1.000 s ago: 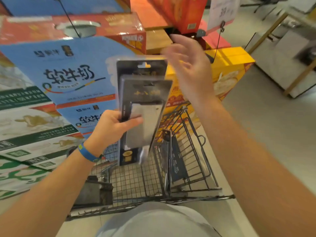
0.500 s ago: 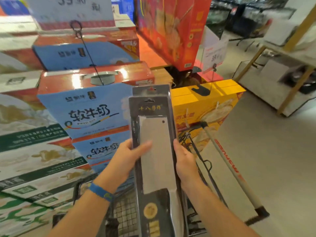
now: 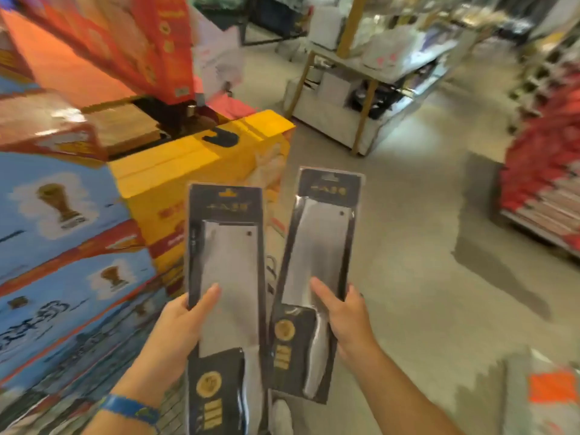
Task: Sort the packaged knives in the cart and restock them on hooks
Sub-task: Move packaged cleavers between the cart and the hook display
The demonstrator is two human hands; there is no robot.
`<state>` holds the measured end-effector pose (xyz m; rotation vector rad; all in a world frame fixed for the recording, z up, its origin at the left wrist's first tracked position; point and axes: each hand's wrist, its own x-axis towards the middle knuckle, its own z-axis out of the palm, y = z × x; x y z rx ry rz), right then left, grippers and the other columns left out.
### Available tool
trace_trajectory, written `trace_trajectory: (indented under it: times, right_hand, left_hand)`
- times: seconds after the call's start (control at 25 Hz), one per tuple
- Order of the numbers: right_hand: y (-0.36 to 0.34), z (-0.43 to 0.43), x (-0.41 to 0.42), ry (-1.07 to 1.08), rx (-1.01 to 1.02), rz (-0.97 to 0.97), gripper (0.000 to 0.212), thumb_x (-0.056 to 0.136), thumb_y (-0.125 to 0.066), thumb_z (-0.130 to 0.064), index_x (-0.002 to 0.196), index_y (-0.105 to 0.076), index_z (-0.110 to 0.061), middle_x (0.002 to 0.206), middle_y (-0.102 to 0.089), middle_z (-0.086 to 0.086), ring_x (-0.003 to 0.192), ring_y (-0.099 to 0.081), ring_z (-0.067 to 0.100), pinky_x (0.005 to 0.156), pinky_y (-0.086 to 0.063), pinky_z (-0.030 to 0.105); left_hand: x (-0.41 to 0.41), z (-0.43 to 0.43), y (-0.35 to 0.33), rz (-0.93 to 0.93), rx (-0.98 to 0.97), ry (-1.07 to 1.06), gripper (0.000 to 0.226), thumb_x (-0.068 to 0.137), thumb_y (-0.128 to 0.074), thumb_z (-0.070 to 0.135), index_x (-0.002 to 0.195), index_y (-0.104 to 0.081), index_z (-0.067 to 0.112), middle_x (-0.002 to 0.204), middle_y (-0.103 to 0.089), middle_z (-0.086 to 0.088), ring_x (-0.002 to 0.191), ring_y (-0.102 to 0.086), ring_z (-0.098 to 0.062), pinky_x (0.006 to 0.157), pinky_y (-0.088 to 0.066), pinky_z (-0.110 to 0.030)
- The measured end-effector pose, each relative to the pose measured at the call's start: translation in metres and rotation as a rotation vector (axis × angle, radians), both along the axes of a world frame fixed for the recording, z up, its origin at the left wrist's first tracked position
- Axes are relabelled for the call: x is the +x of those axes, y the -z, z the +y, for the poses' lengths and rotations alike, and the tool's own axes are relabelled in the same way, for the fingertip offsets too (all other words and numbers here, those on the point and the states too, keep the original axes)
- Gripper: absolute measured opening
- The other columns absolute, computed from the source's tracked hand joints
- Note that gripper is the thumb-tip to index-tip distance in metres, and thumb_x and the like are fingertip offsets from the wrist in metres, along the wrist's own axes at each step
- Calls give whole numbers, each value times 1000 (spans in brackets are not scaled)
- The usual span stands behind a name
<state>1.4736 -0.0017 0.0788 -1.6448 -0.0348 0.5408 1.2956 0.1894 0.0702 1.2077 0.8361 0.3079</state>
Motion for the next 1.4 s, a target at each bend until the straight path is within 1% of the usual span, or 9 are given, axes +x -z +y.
trace_trajectory:
  times: [0.16, 0.28, 0.44, 0.6, 0.76, 1.0, 1.16, 1.24, 1.4]
  right_hand:
    - [-7, -106, 37, 231, 149, 118, 88, 45, -94, -63, 115, -71, -16, 108, -78, 5, 94, -76, 20, 77, -63, 34]
    - [-12, -169, 57, 313, 155, 118, 96, 37, -92, -73, 113, -72, -19, 107, -78, 5, 98, -76, 24, 90, -60, 42]
    - [-25, -285, 85, 440, 174, -37, 74, 53, -86, -71, 112, -72, -28, 106, -78, -4, 97, -75, 17, 88, -61, 41]
    - [-40, -424, 110, 615, 119, -252, 32, 77, -81, -53, 106, -67, -54, 107, -75, -20, 94, -73, 2, 72, -61, 22]
    - [-53, -531, 112, 874, 83, -285, 47, 71, -75, -67, 112, -69, -44, 106, -75, -21, 95, -73, 2, 80, -58, 29]
    - [-76, -644, 96, 1261, -140, -253, 62, 66, -51, -93, 79, -74, -37, 82, -74, -18, 88, -71, 11, 82, -58, 38]
    - [-82, -700, 78, 1424, -203, -304, 48, 86, -56, -75, 84, -75, -31, 72, -73, -11, 67, -70, 4, 43, -50, 24]
    - [-82, -727, 72, 1522, -232, -305, 60, 84, -57, -77, 79, -75, -20, 69, -72, -15, 59, -67, -3, 39, -43, 11]
    - [-84, -776, 72, 1794, -343, -271, 75, 76, -55, -85, 67, -68, -12, 63, -70, -4, 53, -63, 8, 45, -46, 16]
  left_hand:
    - [56, -42, -15, -41, 19, 193, 47, 65, -81, 39, 104, -74, 14, 97, -76, -10, 88, -74, -30, 75, -57, -43]
    - [104, -93, -33, -112, 50, 420, 45, 75, -78, 18, 118, -64, 17, 109, -74, -5, 100, -71, -26, 73, -58, -31]
    - [170, -188, -49, -97, -57, 440, 33, 80, -70, 39, 109, -69, 24, 111, -73, -7, 102, -69, -30, 80, -58, -44]
    - [236, -321, -69, -74, 442, 417, 39, 79, -58, 64, 88, -59, 26, 82, -63, -9, 76, -62, -24, 67, -52, -43]
    - [297, -435, -106, -305, 603, 461, 44, 85, -55, 62, 82, -51, 18, 72, -54, -16, 58, -52, -28, 54, -48, -43]
    - [366, -577, -122, -512, 541, 810, 30, 82, -68, 49, 76, -54, 23, 74, -64, -8, 66, -65, -29, 52, -56, -44]
    - [405, -672, -108, -542, 444, 1098, 32, 65, -76, 52, 89, -65, 34, 88, -74, 10, 75, -71, -9, 60, -58, -22]
    - [426, -720, -100, -529, 383, 1236, 29, 67, -77, 52, 91, -68, 40, 90, -75, 5, 78, -73, -14, 64, -61, -33]
    - [465, -813, -92, -570, 295, 1451, 13, 76, -64, 60, 87, -64, 53, 90, -72, 6, 79, -72, -18, 64, -62, -38]
